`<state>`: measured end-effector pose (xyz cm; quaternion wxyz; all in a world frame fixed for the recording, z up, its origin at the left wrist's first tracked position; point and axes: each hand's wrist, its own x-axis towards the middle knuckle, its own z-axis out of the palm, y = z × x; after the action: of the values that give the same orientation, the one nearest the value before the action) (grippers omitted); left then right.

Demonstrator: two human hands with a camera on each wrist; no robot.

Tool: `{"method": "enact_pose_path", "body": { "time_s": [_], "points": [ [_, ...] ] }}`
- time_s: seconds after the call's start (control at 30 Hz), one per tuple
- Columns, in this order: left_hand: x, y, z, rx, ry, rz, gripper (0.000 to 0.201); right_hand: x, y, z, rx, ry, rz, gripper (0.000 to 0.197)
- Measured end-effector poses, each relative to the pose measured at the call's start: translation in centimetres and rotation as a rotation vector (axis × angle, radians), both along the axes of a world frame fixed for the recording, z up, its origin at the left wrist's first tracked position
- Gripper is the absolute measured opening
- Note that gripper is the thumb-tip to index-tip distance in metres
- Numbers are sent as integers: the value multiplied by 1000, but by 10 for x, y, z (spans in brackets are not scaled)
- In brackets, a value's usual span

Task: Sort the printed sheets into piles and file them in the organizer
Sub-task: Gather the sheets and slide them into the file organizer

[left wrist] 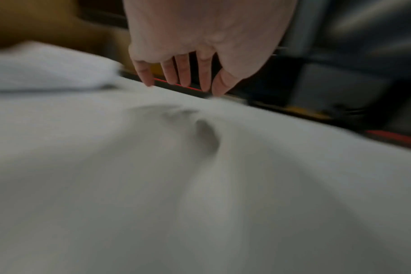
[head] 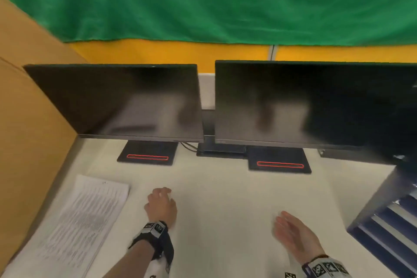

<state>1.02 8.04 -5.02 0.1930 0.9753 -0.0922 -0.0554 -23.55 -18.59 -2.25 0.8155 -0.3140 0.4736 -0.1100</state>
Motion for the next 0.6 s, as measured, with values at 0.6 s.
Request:
{"method": "enact_pose_path", "body": {
  "time_s": [0.6],
  "points": [
    [-6, -10, 3, 266, 395, -37, 73, 117, 101, -17, -280, 85, 605, 28]
  ]
}}
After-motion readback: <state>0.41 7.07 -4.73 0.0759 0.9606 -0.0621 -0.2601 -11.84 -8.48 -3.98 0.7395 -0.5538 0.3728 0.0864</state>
